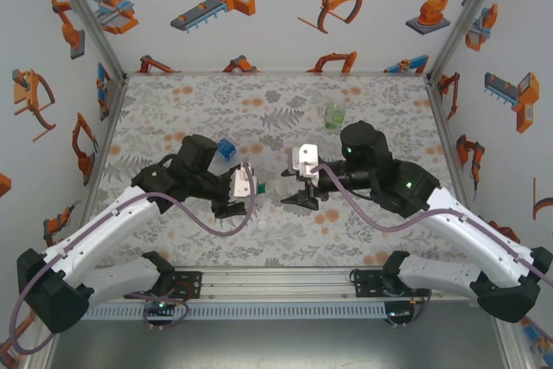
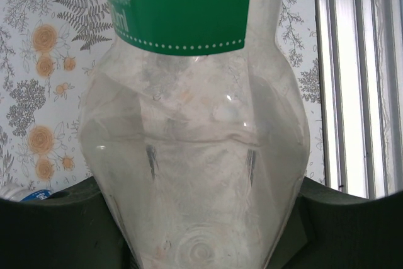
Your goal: Screw on the bottle caps
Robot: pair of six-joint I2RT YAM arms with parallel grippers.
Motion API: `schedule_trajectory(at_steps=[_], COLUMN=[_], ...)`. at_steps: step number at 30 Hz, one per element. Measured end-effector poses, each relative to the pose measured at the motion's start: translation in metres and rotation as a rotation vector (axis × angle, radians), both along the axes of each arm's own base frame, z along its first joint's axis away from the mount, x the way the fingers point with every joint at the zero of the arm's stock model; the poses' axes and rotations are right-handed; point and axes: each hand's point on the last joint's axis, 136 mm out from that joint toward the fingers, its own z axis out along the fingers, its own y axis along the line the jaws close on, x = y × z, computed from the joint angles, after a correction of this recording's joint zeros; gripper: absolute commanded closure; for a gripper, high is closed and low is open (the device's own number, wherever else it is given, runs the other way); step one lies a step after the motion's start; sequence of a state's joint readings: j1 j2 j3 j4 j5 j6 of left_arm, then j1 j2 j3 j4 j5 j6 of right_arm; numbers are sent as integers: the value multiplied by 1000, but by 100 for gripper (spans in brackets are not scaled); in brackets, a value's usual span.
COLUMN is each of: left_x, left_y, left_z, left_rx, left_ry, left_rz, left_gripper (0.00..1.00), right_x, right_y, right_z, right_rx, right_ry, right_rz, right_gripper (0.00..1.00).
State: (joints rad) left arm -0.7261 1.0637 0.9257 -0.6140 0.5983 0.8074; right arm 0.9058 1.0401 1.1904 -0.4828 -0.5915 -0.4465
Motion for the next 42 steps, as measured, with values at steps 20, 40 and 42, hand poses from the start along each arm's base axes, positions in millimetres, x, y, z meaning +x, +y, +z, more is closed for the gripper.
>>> schedule_trajectory(at_steps=[20,40,42], left_x=[2,13,14], left_y=[-3,2,2], left_z=[4,-4,-5], left_rx=[-21,13,15], left_ry=[-13,-3,8], left_rz=[0,77,89], left_gripper=[100,100,100], right_x=[8,68,74], right_y=[6,-7,-12], right_z=[-9,-31,-37], right_rx=[15,207,249], right_ry=[1,900,1059], right_rz=[-23,-704,-811], right_gripper=[58,100,100])
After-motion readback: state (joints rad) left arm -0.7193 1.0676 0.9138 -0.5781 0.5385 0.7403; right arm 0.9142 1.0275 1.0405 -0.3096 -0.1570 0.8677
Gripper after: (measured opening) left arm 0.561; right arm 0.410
